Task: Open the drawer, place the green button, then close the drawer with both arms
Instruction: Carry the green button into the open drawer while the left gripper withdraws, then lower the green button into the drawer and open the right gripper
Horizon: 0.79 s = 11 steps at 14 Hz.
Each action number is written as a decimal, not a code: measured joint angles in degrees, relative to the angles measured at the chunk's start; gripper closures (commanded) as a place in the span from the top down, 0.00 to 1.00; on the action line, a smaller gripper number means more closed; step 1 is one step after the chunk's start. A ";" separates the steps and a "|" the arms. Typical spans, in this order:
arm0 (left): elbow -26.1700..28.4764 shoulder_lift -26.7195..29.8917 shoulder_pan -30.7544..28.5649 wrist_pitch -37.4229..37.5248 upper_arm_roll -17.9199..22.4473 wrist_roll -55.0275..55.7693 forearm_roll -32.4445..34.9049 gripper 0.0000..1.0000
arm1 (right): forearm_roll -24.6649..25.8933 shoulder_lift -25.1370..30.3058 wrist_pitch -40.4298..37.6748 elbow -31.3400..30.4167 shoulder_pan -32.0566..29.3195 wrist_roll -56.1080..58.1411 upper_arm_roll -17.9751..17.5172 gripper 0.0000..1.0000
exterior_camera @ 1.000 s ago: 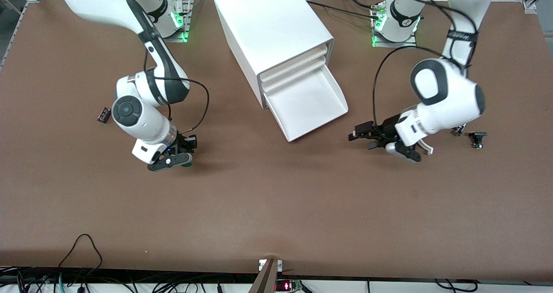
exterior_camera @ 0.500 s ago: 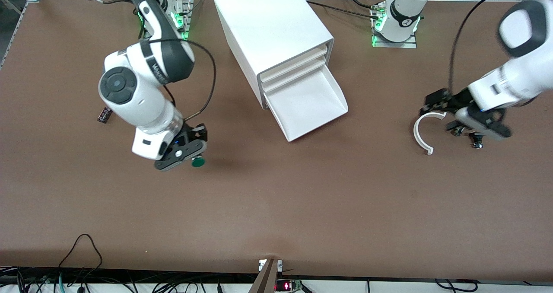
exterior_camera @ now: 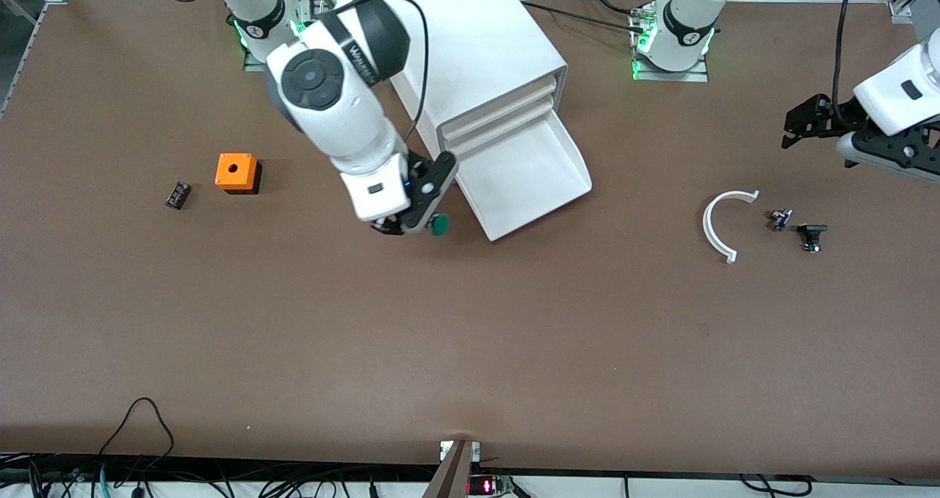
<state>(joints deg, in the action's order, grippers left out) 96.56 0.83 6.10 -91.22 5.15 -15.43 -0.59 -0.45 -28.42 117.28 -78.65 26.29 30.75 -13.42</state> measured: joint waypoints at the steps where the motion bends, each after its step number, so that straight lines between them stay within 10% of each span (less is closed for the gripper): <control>1: -0.02 -0.50 0.04 0.00 -0.04 0.85 0.02 1.00 | 0.00 -0.70 0.01 0.89 1.27 3.90 -0.09 0.16; 11: -0.48 -1.42 -0.22 0.18 0.15 1.69 0.04 1.00 | 0.78 -8.50 2.01 3.20 11.23 27.90 -0.07 0.18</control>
<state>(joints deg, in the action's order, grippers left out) 96.08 -0.60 5.88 -91.04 5.30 -13.73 -0.55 0.33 -36.93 119.29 -75.45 37.52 58.65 -13.48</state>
